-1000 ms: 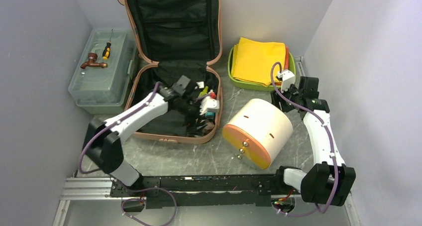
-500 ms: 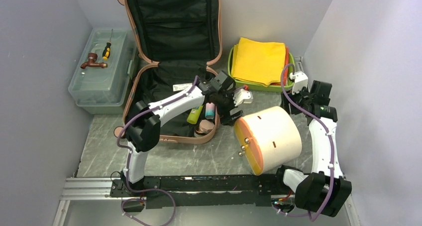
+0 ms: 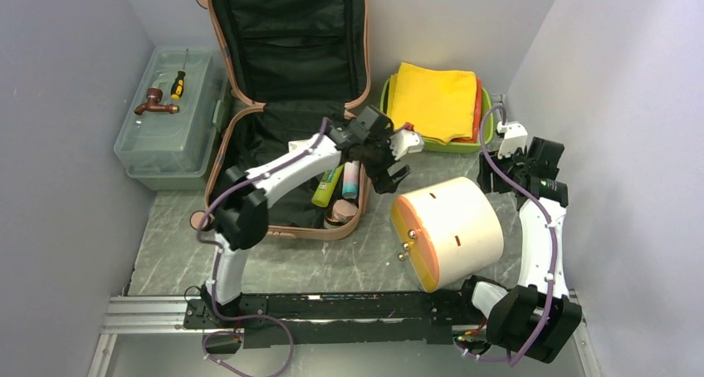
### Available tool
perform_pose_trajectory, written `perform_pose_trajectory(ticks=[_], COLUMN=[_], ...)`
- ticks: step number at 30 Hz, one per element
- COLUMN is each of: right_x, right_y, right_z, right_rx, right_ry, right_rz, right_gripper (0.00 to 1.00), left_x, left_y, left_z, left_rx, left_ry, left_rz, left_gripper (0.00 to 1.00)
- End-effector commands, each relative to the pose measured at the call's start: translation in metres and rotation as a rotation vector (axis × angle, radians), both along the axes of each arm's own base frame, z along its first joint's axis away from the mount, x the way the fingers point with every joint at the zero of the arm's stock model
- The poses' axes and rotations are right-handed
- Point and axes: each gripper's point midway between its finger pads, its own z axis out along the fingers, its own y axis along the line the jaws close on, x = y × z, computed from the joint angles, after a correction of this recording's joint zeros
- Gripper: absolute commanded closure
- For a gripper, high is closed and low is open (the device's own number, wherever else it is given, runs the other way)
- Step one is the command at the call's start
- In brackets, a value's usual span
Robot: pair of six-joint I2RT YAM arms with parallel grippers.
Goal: Open, take out, and arrange the luggage
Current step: Adjust the storage box at the center of the board.
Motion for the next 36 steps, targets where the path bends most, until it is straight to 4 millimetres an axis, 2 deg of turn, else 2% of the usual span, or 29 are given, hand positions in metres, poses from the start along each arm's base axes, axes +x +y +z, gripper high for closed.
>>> perform_pose_trajectory(ticks=[1,4,6,9,11,13,18,25,30,36], right_x=[0.002,0.002,0.002,0.001,0.001,0.001,0.002,0.002,0.002,0.001], right_y=[-0.008,-0.011,-0.012,-0.016,-0.019,-0.02,-0.023,-0.025,-0.024,-0.023], right_z=[0.007,0.007,0.006,0.004,0.003,0.002,-0.001,-0.004,-0.004,-0.004], right_rx=[0.007,0.012,0.023,0.038,0.048,0.057,0.063,0.062,0.06,0.059], right_ry=[-0.037,-0.037,-0.035,-0.029,-0.025,-0.02,-0.013,-0.008,-0.01,-0.011], right_rz=[-0.047,-0.061,-0.068,-0.083,-0.093,-0.097,-0.105,-0.11,-0.102,-0.091], right_gripper=[0.33,0.33,0.33,0.33,0.33,0.33,0.33,0.33,0.34,0.34], left_x=[-0.017,-0.016,-0.029,-0.077,-0.103,-0.12,-0.139,-0.166,-0.174,-0.163], left_y=[0.03,0.052,0.06,0.06,0.054,0.046,0.025,0.005,0.001,-0.004], left_z=[0.111,0.136,0.152,0.165,0.165,0.155,0.116,0.099,0.094,0.074], left_rx=[-0.175,-0.192,-0.242,-0.32,-0.359,-0.342,-0.235,-0.194,-0.172,-0.103], left_ry=[-0.16,-0.235,-0.222,-0.122,-0.058,-0.034,-0.008,0.049,0.05,0.003], left_rz=[-0.082,-0.069,-0.121,-0.304,-0.384,-0.425,-0.469,-0.543,-0.57,-0.528], left_gripper=[0.0,0.0,0.01,0.0,0.01,0.0,0.01,0.01,0.01,0.0])
